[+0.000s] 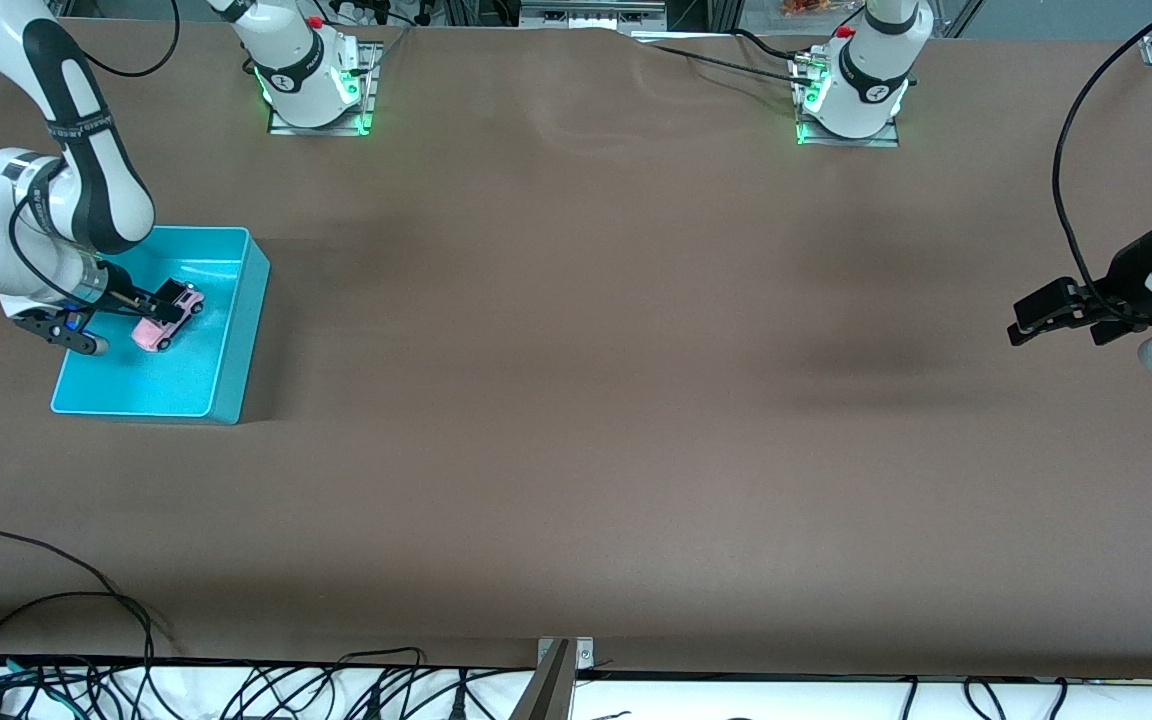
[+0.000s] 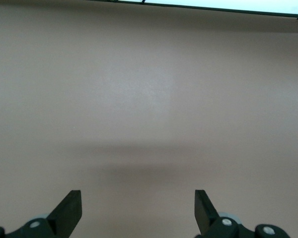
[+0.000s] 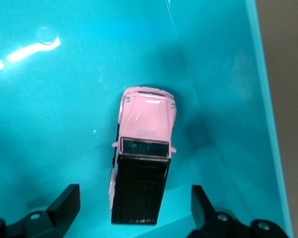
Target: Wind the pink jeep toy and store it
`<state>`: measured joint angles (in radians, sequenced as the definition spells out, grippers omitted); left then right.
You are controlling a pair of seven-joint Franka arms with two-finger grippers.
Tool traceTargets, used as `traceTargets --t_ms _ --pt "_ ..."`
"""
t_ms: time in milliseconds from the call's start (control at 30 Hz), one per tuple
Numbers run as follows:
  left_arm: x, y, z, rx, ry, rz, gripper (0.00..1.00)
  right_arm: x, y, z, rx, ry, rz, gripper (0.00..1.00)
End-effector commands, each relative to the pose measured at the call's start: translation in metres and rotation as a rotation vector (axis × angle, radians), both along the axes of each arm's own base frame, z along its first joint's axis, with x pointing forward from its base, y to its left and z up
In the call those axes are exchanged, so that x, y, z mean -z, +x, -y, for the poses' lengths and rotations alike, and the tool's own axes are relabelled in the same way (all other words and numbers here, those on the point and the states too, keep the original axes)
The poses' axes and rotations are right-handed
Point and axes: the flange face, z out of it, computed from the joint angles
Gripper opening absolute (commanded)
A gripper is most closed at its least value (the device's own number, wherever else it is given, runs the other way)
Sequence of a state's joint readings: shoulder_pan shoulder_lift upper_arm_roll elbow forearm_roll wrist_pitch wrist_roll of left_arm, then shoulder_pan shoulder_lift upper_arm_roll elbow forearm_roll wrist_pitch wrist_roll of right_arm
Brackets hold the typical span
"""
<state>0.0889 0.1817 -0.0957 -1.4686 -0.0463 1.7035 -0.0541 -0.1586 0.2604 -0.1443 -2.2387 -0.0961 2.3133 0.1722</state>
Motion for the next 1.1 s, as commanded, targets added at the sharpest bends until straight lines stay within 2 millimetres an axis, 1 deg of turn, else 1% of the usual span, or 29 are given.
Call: traceTargets --t_ms 0,167,233,267,367,567,733,800,933,1000,1067 --pt "-0.003 -0.003 0.002 0.0 -0.005 -0.003 1.0 -0.047 -0.002 -0.015 -0.015 -0.009 0.032 1.0" --pt "-0.003 -0.003 0.002 0.0 -0.005 -0.003 1.0 -0.08 0.002 -0.045 -0.063 -0.008 0.054 1.0" --pt "-0.003 -0.003 0.002 0.0 -0.005 -0.003 1.0 -0.088 0.004 -0.049 -0.064 -0.009 0.066 1.0" --pt "-0.003 -0.003 0.002 0.0 -0.005 -0.003 1.0 -0.096 0.005 -0.052 -0.068 -0.01 0.083 1.0" --pt "-0.003 -0.003 0.002 0.0 -0.005 -0.003 1.0 -0.106 0.011 -0.064 -0.085 -0.009 0.113 1.0" --pt "-0.003 -0.003 0.002 0.0 -0.007 -0.003 1.0 -0.122 0.024 -0.084 -0.109 0.021 0.157 1.0" --pt "-0.004 -0.003 0.002 0.0 -0.007 -0.001 1.0 -0.143 0.039 -0.105 -0.123 0.046 0.2 1.0" --pt "-0.003 -0.003 0.002 0.0 -0.007 -0.003 1.0 -0.151 0.042 -0.11 -0.121 0.056 0.205 1.0" --pt "-0.003 -0.003 0.002 0.0 -0.007 -0.003 1.0 -0.175 0.048 -0.119 -0.139 0.07 0.17 1.0" --pt "-0.003 -0.003 0.002 0.0 -0.007 -0.003 1.0 -0.19 0.053 -0.126 -0.152 0.073 0.17 1.0" --pt "-0.003 -0.003 0.002 0.0 -0.007 -0.003 1.0 -0.2 0.057 -0.136 -0.162 0.081 0.169 1.0"
